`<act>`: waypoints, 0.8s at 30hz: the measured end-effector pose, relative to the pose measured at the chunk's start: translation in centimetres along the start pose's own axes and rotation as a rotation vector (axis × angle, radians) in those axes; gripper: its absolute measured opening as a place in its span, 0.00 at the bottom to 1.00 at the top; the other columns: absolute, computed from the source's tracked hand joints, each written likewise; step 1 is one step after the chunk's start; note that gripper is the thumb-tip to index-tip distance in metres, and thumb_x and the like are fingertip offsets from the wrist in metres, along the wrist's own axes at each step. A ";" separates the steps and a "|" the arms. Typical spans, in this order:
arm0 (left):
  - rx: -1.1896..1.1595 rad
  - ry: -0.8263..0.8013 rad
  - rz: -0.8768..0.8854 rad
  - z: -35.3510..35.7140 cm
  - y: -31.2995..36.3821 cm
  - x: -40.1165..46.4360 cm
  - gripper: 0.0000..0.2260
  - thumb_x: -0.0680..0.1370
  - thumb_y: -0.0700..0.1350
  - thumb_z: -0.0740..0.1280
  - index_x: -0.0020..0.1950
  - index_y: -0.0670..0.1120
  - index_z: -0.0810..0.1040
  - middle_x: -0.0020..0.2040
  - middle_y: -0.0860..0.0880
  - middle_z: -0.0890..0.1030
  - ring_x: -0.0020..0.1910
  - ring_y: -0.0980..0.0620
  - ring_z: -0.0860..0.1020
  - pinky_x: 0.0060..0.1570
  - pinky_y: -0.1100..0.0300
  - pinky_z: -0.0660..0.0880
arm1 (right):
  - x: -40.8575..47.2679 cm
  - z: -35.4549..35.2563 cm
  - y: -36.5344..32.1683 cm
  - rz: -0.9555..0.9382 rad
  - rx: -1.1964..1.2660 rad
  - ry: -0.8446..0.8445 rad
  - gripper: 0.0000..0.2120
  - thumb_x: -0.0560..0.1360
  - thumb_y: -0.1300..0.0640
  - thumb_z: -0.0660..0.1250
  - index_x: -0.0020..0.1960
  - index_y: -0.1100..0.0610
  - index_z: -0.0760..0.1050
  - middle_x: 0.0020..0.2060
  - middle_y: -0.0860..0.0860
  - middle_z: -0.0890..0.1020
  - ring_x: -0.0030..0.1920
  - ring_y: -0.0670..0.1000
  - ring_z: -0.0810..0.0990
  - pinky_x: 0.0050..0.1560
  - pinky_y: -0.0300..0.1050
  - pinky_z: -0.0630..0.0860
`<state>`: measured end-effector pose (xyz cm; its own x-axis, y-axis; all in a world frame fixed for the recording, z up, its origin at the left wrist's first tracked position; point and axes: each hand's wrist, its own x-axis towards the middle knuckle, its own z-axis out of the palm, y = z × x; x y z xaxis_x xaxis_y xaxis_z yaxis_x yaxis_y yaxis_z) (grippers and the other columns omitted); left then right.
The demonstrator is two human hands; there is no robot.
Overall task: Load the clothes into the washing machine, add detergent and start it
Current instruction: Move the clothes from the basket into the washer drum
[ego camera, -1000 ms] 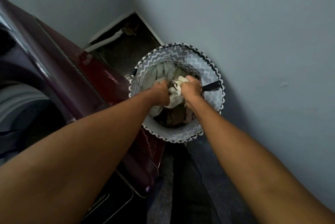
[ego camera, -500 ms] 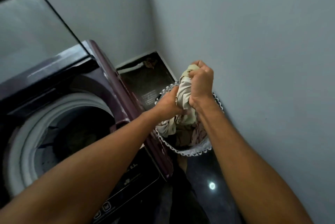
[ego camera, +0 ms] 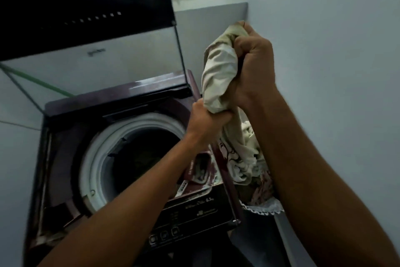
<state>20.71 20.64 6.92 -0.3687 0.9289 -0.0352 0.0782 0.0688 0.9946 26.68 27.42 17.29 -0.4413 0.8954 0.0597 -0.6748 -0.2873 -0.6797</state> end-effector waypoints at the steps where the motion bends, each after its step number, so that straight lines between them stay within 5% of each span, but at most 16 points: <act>1: -0.001 0.052 0.011 -1.6 0.3 -0.2 0.12 0.57 0.51 0.69 0.36 0.66 0.80 0.34 0.59 0.80 0.38 0.54 0.79 0.42 0.45 0.79 | 0.2 0.8 0.8 0.028 -0.039 -0.031 0.10 0.61 0.72 0.56 0.33 0.57 0.65 0.25 0.49 0.70 0.25 0.46 0.71 0.27 0.39 0.71; 3: -0.016 0.156 0.041 -4.6 0.7 -0.7 0.08 0.57 0.50 0.68 0.35 0.57 0.80 0.33 0.57 0.79 0.36 0.52 0.77 0.37 0.45 0.78 | 0.7 2.0 2.8 0.068 -0.068 -0.076 0.10 0.65 0.72 0.52 0.36 0.59 0.64 0.26 0.51 0.72 0.26 0.49 0.74 0.31 0.40 0.73; 6: -0.073 0.336 0.097 -8.7 1.3 -1.7 0.03 0.60 0.41 0.67 0.33 0.45 0.75 0.28 0.58 0.75 0.30 0.56 0.71 0.29 0.58 0.70 | 1.6 3.4 5.8 0.175 -0.111 -0.102 0.10 0.61 0.70 0.55 0.41 0.63 0.70 0.34 0.57 0.74 0.34 0.55 0.75 0.41 0.46 0.73; 9: -0.140 0.498 0.137 -12.6 1.1 -2.2 0.10 0.61 0.39 0.65 0.32 0.31 0.70 0.30 0.47 0.68 0.32 0.50 0.64 0.26 0.51 0.61 | 1.9 4.5 9.3 0.294 -0.243 -0.121 0.23 0.62 0.69 0.57 0.56 0.73 0.73 0.46 0.62 0.76 0.45 0.60 0.75 0.46 0.51 0.74; 13: -0.218 0.582 0.033 -16.2 -1.7 -3.1 0.09 0.64 0.36 0.63 0.31 0.32 0.63 0.32 0.45 0.64 0.33 0.46 0.60 0.27 0.45 0.59 | 1.8 5.0 14.0 0.445 -0.354 -0.167 0.17 0.69 0.72 0.57 0.56 0.67 0.73 0.46 0.60 0.76 0.43 0.58 0.75 0.41 0.50 0.76; 16: -0.207 0.644 -0.149 -18.0 -5.5 -3.9 0.09 0.63 0.39 0.64 0.34 0.34 0.68 0.33 0.45 0.67 0.34 0.47 0.63 0.30 0.45 0.63 | 1.6 4.4 17.2 0.541 -0.483 -0.184 0.12 0.72 0.75 0.59 0.44 0.61 0.74 0.38 0.56 0.79 0.39 0.55 0.79 0.42 0.51 0.79; 20: -0.303 0.766 -0.515 -19.9 -9.8 -4.9 0.05 0.62 0.44 0.67 0.36 0.44 0.76 0.32 0.45 0.73 0.35 0.46 0.71 0.33 0.50 0.70 | 0.9 1.7 20.7 0.672 -0.770 -0.226 0.09 0.74 0.70 0.64 0.44 0.58 0.76 0.39 0.57 0.81 0.41 0.57 0.79 0.40 0.50 0.78; 24: -0.325 0.633 -0.770 -20.4 -13.0 -5.4 0.09 0.73 0.37 0.65 0.52 0.40 0.78 0.39 0.44 0.80 0.39 0.47 0.80 0.36 0.53 0.81 | 0.2 -0.8 22.6 0.739 -0.958 -0.243 0.07 0.75 0.68 0.64 0.46 0.58 0.77 0.38 0.56 0.79 0.43 0.56 0.77 0.37 0.48 0.75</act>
<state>2.80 7.28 -3.78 -0.6381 0.3087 -0.7053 -0.6014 0.3722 0.7070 11.84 21.37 1.33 -0.7001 0.5080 -0.5018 0.4440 -0.2406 -0.8631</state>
